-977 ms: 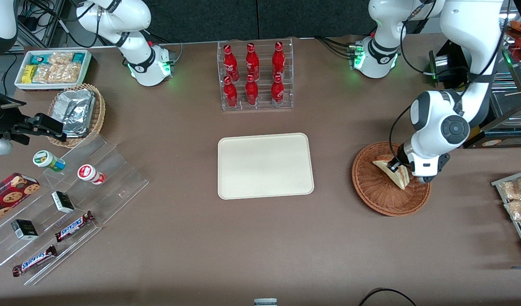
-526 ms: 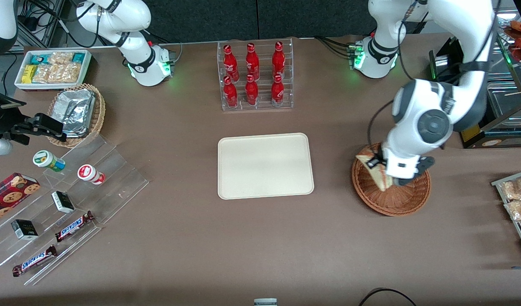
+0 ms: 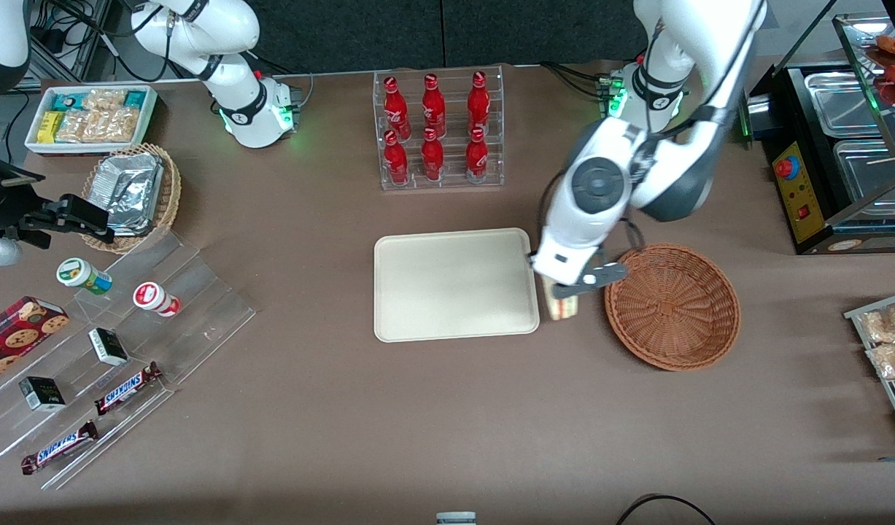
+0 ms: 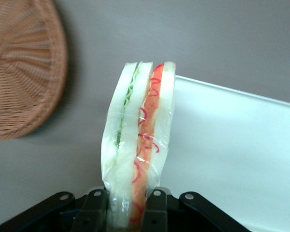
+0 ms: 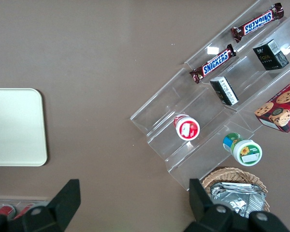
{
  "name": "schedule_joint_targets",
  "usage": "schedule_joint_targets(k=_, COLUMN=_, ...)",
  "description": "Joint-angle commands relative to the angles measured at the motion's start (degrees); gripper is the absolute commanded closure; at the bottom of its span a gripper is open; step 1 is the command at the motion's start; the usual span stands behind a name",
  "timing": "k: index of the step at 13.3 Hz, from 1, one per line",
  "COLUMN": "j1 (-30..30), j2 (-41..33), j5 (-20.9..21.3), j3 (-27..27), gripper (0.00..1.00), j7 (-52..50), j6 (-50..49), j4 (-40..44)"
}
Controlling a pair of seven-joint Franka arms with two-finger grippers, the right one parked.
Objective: Place sandwich from basket to tray
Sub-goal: 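Lift the sandwich and carry it with the left gripper over the tray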
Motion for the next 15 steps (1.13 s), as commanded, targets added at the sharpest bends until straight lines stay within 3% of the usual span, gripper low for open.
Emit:
schedule_joint_targets(k=1, j1=-5.6, j2=8.1, j5=0.9, j3=0.9, gripper=1.00, j7=-0.5, j6=-1.6, j4=9.6)
schedule_joint_targets(k=12, j1=-15.0, j2=23.8, j5=1.1, j3=1.4, gripper=1.00, j7=-3.6, j6=-1.3, j4=23.9)
schedule_joint_targets(k=15, j1=-15.6, j2=25.2, j5=4.6, j3=1.2, gripper=1.00, j7=-5.9, j6=-1.2, j4=24.0)
